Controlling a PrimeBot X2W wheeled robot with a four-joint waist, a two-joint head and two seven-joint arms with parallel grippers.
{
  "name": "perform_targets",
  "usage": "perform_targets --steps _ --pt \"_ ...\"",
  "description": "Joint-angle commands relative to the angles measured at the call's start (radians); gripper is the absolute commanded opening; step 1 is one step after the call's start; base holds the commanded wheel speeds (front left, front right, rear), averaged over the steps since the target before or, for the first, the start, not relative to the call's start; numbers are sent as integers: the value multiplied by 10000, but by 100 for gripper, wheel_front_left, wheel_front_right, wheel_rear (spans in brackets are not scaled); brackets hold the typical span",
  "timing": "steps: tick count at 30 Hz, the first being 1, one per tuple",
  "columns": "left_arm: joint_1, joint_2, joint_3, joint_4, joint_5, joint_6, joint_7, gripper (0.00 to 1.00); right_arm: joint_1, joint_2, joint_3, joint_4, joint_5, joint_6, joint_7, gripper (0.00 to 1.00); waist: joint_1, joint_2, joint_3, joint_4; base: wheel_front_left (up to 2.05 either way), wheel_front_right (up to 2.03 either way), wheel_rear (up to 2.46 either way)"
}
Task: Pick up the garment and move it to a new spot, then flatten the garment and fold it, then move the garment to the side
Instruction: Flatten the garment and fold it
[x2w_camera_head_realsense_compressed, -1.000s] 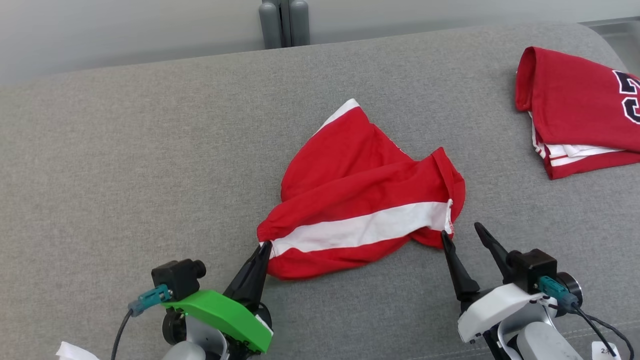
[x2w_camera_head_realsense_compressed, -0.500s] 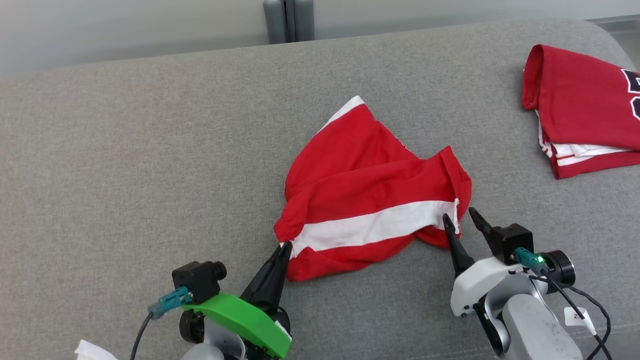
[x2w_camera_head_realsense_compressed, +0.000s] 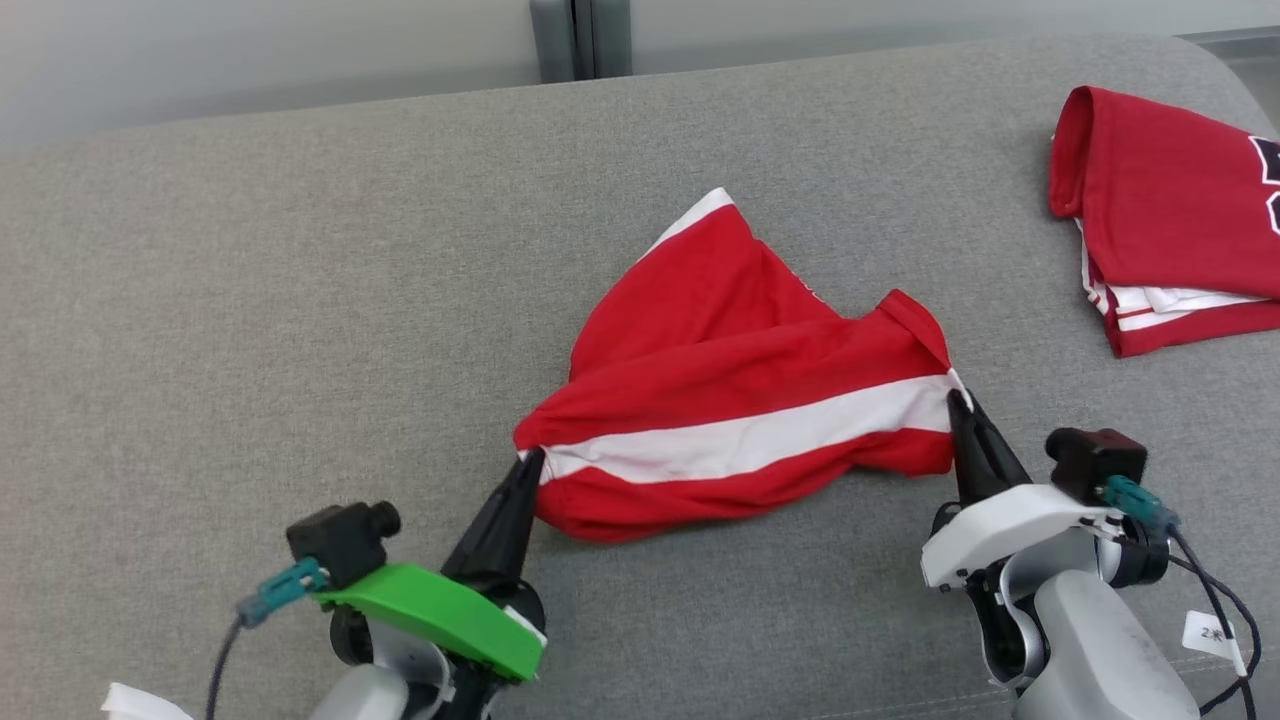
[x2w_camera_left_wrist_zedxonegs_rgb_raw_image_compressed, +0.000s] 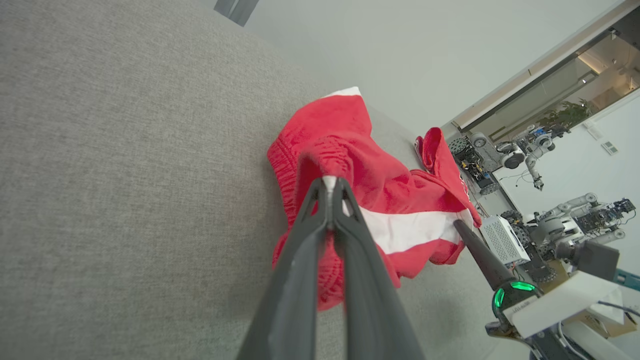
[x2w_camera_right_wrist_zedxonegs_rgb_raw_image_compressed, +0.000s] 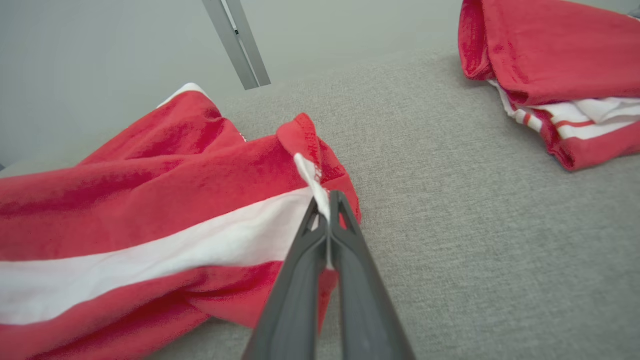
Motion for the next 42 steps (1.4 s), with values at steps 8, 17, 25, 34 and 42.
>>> perform_targets --steps 8,17,25,34,42 --pt "-480 663 1714 -1743 -3091 -391 1490 0 816 -1985 1577 -3760 7682 -14 747 0 0 0 -94 -381 0 0 0" --pt "-1600 1911 2489 -4279 -5424 851 4230 0 809 -5037 1684 -6188 10976 -17 1953 0 0 0 87 -614 0 0 0" --pt "-4834 2952 1656 -4440 -4583 1729 6432 0 -1761 -6228 2571 -5388 10245 -11 3222 0 0 0 1010 -515 0 0 0" --pt "-10585 1868 664 -873 -1347 480 5524 0 -7479 -5438 2718 -2595 8001 -12 2666 0 0 0 3148 -560 0 0 0" --pt "-14090 249 554 1964 205 -704 2533 0 -10762 -5404 2460 -880 6557 -14 1047 0 0 0 4478 -619 0 0 0"
